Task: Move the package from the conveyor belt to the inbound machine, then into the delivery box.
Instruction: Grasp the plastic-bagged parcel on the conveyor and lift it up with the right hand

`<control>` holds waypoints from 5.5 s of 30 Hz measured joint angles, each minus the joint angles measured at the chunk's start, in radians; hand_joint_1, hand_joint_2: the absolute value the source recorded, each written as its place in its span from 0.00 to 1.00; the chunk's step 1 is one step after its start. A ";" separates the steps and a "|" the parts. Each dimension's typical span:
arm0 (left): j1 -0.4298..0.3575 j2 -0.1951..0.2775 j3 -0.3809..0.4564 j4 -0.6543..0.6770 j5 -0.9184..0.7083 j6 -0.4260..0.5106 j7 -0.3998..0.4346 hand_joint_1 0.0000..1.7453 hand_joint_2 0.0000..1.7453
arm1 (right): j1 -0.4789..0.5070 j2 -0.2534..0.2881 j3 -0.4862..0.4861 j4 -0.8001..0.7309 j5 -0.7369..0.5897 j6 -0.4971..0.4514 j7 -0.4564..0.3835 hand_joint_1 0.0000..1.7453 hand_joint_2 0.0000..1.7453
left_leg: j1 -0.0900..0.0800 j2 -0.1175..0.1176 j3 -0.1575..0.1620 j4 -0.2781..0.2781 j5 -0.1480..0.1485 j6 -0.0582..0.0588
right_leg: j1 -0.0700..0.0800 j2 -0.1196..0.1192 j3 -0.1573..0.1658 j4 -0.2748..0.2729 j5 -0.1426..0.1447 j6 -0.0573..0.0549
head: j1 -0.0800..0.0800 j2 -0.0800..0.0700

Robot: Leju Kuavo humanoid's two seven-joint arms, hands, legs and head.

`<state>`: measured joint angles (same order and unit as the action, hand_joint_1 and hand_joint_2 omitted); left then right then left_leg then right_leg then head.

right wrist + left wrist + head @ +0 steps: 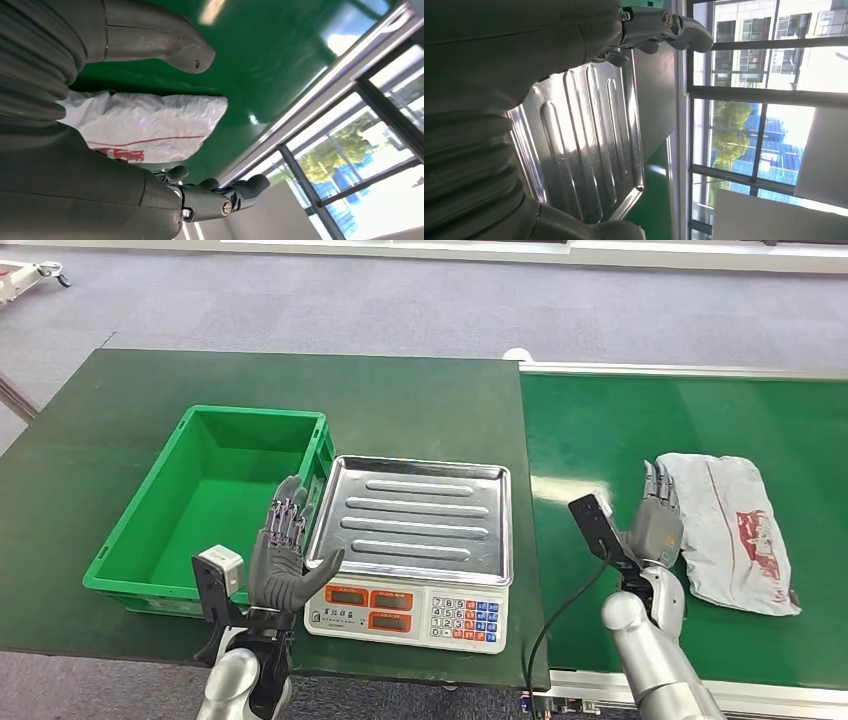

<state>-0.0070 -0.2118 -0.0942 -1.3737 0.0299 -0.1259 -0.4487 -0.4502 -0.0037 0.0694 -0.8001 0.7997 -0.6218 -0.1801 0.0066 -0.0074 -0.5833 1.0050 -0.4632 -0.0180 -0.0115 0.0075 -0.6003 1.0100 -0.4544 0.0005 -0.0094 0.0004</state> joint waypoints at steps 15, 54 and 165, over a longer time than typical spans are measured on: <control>-0.026 0.007 0.000 0.011 0.014 0.000 0.000 0.00 1.00 | -0.045 -0.045 -0.092 0.220 0.038 0.012 0.070 0.00 1.00 | 0.000 0.000 0.000 0.000 0.000 0.000 | 0.000 0.000 0.000 0.000 0.000 0.000 | 0.000 0.000; -0.048 0.012 0.000 0.032 0.039 0.000 -0.003 0.00 1.00 | -0.101 -0.051 -0.133 0.363 0.057 0.036 0.099 0.00 1.00 | 0.000 0.000 0.000 0.000 0.000 0.000 | 0.000 0.000 0.000 0.000 0.000 0.000 | 0.000 0.000; -0.071 0.018 -0.027 -0.009 0.043 -0.009 0.050 0.00 1.00 | -0.172 -0.022 -0.211 0.492 0.111 0.298 0.267 1.00 1.00 | 0.000 -0.005 0.005 0.001 0.001 0.002 | -0.001 -0.004 0.009 0.000 0.000 0.001 | 0.000 0.000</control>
<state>-0.0781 -0.1940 -0.1213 -1.3827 0.0734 -0.1347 -0.3987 -0.6225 -0.0255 -0.1417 -0.3079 0.9110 -0.3239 0.0872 0.0067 -0.0123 -0.5779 1.0057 -0.4619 -0.0165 -0.0122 0.0032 -0.5918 1.0098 -0.4541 0.0015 -0.0095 0.0004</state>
